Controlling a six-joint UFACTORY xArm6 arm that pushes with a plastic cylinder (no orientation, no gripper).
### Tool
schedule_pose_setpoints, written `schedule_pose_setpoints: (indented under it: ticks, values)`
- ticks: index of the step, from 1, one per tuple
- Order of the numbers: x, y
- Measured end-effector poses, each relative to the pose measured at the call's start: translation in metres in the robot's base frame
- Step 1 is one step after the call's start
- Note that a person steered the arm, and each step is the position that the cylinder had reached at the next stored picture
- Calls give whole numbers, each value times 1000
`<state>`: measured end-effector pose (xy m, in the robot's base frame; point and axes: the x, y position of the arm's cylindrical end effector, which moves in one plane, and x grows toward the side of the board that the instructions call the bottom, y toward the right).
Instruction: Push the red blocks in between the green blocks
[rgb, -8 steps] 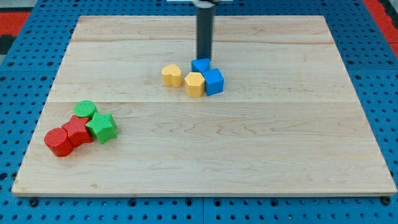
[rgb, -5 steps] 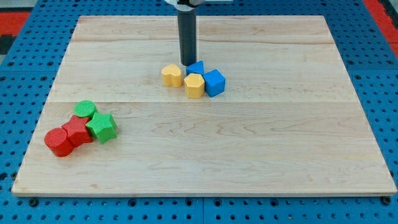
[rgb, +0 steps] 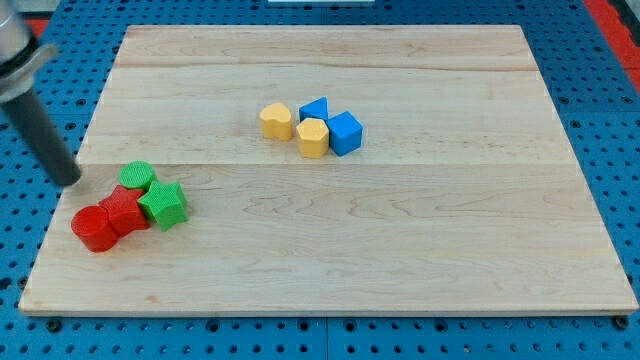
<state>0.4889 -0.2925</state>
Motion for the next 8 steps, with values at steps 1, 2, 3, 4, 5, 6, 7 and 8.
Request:
schedule_pose_setpoints:
  ticks: [1, 2, 3, 4, 5, 6, 7, 8]
  values:
    - [49, -11]
    - [62, 1]
    - [56, 22]
    - [56, 26]
    - [79, 27]
    - [71, 32]
    - [45, 47]
    - [21, 65]
